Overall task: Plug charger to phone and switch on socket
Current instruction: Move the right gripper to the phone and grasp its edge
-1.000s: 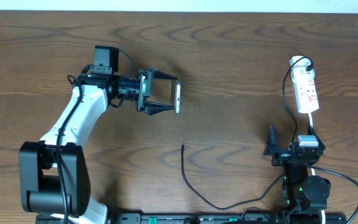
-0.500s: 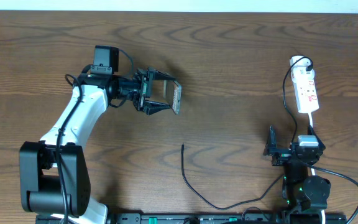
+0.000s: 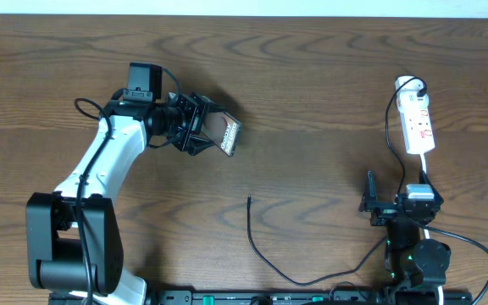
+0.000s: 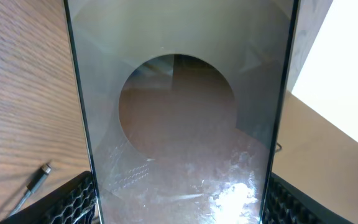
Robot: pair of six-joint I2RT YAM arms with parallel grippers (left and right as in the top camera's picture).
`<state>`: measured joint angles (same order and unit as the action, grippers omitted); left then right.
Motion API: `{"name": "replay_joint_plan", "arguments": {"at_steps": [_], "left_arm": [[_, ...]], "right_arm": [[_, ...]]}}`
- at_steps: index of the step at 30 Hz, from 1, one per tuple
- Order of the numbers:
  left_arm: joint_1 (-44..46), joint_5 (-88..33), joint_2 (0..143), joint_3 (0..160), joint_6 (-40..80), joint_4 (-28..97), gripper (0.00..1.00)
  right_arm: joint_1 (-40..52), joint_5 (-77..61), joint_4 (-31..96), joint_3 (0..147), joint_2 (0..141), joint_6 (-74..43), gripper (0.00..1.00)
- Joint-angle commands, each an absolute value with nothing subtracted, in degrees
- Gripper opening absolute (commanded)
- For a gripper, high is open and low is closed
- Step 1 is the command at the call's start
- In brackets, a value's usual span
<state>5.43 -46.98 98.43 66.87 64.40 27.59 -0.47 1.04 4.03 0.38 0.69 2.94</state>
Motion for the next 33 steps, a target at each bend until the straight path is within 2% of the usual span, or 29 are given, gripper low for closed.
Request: {"name": "replay_joint_plan", "arguments": {"at_steps": [1, 7, 12, 15, 19, 23, 27, 30, 33], "left_arm": [[5.45, -45.78, 96.75, 67.31, 63.2, 27.57, 0.07], [5.43, -45.76, 96.75, 67.31, 63.22, 27.55, 0.08], [5.43, -44.31, 96.75, 67.31, 63.26, 27.51, 0.07], [5.43, -42.78, 96.75, 67.31, 63.26, 27.51, 0.08], [5.43, -42.74, 96.75, 67.31, 63.26, 27.27, 0.08], [5.43, -42.5, 96.75, 67.31, 63.42, 26.76, 0.07], [5.45, -39.55, 96.75, 67.31, 63.72, 26.76, 0.07], [5.45, -36.36, 96.75, 67.31, 64.34, 26.87, 0.08], [5.45, -34.74, 96.75, 67.31, 65.67, 26.85, 0.08]], "right_arm": [[-0.71, 0.95, 4.23, 0.32, 0.38, 2.24, 0.99], [-0.71, -1.67, -1.89, 0.32, 0.38, -0.89, 0.99], [-0.71, -9.76, -11.73, 1.08, 0.38, -15.68, 0.99], [-0.71, -15.14, -8.84, 4.58, 1.56, -25.93, 0.99], [-0.71, -22.33, -3.09, 11.42, 7.51, -27.77, 0.99], [-0.71, -30.59, 3.25, 21.89, 19.77, -27.79, 0.99], [-0.69, -47.07, 7.29, 33.89, 37.54, -27.79, 0.99], [-0.62, -62.72, 6.37, 40.62, 51.72, -27.81, 0.99], [0.32, -69.1, 2.66, 43.44, 62.02, -27.86, 0.99]]}}
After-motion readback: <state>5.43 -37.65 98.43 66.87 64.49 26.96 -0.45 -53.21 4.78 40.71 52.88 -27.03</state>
